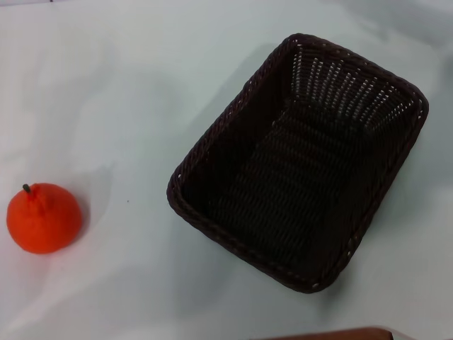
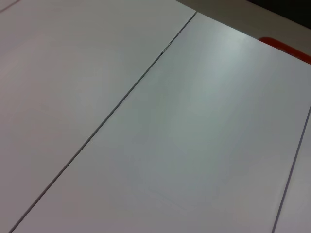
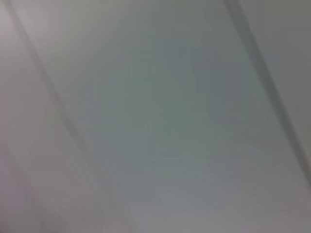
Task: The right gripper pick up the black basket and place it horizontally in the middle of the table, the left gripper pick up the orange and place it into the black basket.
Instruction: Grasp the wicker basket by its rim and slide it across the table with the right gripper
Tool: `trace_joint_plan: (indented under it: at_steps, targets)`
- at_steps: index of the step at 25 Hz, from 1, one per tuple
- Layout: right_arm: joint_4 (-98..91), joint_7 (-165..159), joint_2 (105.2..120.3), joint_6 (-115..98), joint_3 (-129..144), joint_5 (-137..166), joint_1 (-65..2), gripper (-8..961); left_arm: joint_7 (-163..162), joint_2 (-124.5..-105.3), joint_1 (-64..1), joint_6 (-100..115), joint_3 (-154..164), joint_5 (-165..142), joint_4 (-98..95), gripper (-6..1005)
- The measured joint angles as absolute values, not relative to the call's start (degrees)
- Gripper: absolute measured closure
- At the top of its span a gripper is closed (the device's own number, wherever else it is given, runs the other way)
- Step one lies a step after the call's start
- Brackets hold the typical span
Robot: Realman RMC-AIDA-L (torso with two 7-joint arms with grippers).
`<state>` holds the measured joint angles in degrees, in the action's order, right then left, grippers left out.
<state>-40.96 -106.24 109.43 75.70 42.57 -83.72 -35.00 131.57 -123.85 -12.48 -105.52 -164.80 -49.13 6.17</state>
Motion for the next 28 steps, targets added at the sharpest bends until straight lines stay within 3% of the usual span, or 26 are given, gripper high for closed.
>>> trace_joint_plan:
  at_steps: [3, 5, 13, 28]
  targets:
    - [-49.0, -120.3, 106.97, 83.7, 42.5, -69.4, -37.3, 217, 131.6, -123.85, -12.6, -105.5, -164.7, -49.1, 6.5, 126]
    - [-54.3, -125.4, 106.61, 88.4, 42.3, -61.3, -38.9, 217, 131.6, -123.88, -12.7, -105.5, -164.7, -49.1, 6.8, 128]
    - [-60.7, -131.1, 107.38, 98.8, 42.5, -39.9, -44.9, 215, 131.6, -123.93, -12.7, -104.8, -164.5, -49.1, 6.8, 134]
    - [-51.4, -130.5, 109.25, 91.3, 48.7, -30.9, -48.6, 230, 131.6, -123.93, -12.7, -104.6, -164.4, -49.4, 6.8, 147]
